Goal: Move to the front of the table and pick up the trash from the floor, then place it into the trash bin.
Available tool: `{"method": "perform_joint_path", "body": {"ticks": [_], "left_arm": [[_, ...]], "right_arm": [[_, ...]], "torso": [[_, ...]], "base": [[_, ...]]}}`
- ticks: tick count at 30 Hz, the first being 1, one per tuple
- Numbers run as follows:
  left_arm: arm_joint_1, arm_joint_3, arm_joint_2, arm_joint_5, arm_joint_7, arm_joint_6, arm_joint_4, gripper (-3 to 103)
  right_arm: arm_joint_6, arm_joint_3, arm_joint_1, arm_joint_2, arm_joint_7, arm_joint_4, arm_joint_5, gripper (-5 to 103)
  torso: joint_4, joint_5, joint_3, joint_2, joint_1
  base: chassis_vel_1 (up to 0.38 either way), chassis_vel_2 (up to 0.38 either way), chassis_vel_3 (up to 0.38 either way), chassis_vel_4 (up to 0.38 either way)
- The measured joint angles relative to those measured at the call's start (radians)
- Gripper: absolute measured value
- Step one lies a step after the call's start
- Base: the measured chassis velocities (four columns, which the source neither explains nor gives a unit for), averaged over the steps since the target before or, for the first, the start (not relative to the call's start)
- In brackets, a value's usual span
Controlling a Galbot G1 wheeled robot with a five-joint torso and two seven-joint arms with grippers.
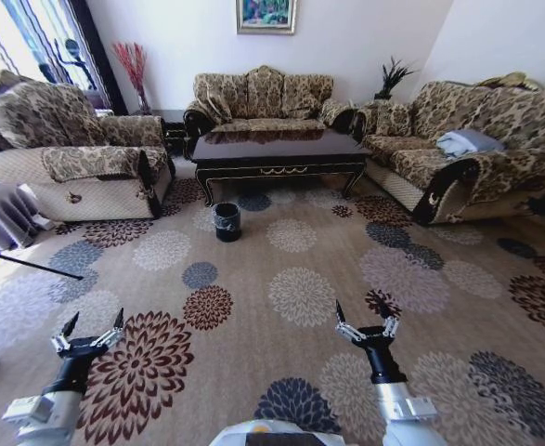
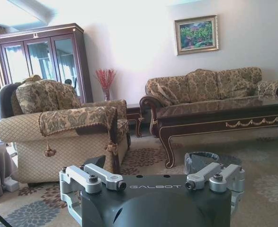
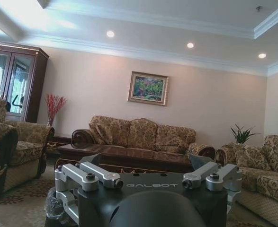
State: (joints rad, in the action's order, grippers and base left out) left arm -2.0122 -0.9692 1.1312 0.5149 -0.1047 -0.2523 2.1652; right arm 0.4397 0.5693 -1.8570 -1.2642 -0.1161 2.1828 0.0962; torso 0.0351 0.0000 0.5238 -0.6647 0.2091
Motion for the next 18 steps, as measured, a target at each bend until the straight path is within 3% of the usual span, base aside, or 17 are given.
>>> {"method": "perform_joint_path", "body": {"ticks": [18], "left_arm": [[0.0,0.0,0.0,0.0,0.0,0.0,0.0,100]], "right_arm": [[0.0,0.0,0.0,0.0,0.0,0.0,0.0,100]], "torso": [[0.0,0.0,0.046,-0.076,0.03]], "base": [[0.0,0.0,0.0,0.0]]}}
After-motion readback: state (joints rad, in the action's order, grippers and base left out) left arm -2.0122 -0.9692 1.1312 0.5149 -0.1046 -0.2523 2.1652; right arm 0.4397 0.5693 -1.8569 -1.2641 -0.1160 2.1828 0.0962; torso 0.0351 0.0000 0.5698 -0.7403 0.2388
